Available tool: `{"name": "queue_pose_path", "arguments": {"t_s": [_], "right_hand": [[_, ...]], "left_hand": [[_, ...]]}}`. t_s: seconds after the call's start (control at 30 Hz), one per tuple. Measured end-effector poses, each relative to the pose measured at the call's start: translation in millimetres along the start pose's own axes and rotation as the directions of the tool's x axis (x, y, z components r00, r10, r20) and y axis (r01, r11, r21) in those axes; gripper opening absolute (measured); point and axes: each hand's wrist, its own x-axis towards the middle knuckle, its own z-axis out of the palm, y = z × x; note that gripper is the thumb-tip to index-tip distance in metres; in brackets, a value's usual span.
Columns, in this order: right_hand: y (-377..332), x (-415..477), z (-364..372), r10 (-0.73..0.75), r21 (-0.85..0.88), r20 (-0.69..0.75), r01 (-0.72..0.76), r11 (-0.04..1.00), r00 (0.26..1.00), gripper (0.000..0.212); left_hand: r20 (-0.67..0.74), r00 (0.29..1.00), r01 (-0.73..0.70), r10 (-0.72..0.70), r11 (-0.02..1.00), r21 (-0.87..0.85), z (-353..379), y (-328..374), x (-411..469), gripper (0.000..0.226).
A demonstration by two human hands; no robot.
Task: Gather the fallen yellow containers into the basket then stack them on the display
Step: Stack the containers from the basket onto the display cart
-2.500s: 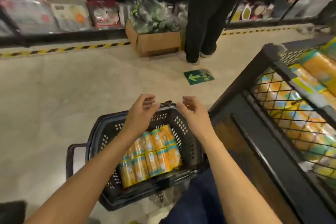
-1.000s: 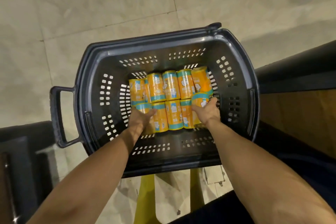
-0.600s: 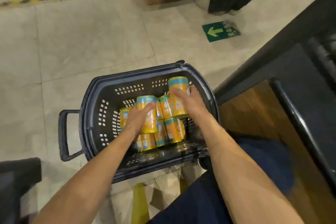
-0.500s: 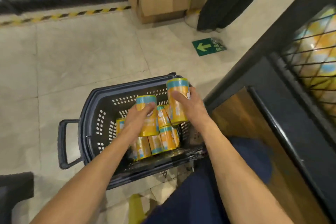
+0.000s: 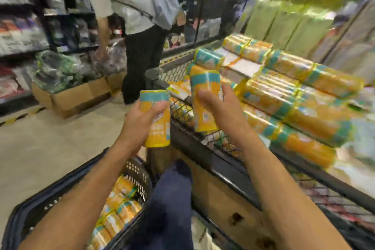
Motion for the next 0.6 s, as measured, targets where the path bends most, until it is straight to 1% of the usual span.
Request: {"name": "queue_pose_path", "arguments": {"t_s": [0.1,0.17,0.23,0.27,0.33,0.37,0.43,0.47,0.53,0.6], "right_hand": [[-32,-14,-56,-0.07,-0.017,-0.096,0.069,0.998,0.993,0.063],[-47,-23,-91,-0.094,-0.027,-0.151,0.091,0.996,0.984,0.055],[-53,-27,-127,-0.13,-0.074,-0.212,0.117,0.99,0.969,0.054],[-52,-27,-145,-0.151,-0.127,-0.249,0.122,0.984,0.957,0.052],[-51,-26,-180,-0.178,-0.244,-0.324,0.1,0.965,0.929,0.05],[-50,-26,-196,-0.184,-0.289,-0.354,0.08,0.954,0.917,0.054],[-45,-20,-226,-0.207,-0.428,-0.396,0.019,0.904,0.894,0.061],[-42,-16,-239,-0.212,-0.507,-0.406,-0.026,0.861,0.889,0.065],[-33,-6,-261,-0.199,-0.623,-0.408,-0.112,0.774,0.891,0.076],[-24,5,-277,-0.166,-0.693,-0.407,-0.185,0.697,0.898,0.088]], "left_hand": [[0.11,0.986,-0.136,0.128,0.988,0.074,51,42,12,0.064],[0.162,0.964,-0.23,0.211,0.968,0.104,85,67,23,0.069],[0.195,0.934,-0.338,0.3,0.918,0.208,120,93,32,0.076],[0.226,0.908,-0.407,0.353,0.871,0.275,137,105,36,0.079],[0.355,0.825,-0.555,0.44,0.752,0.356,171,127,44,0.079],[0.418,0.782,-0.616,0.463,0.678,0.401,187,136,49,0.075],[0.517,0.692,-0.722,0.504,0.5,0.478,218,150,61,0.069],[0.567,0.643,-0.765,0.514,0.407,0.499,231,153,68,0.067],[0.668,0.563,-0.821,0.485,0.241,0.517,256,153,86,0.068],[0.757,0.51,-0.852,0.409,0.123,0.508,278,146,105,0.073]]}}
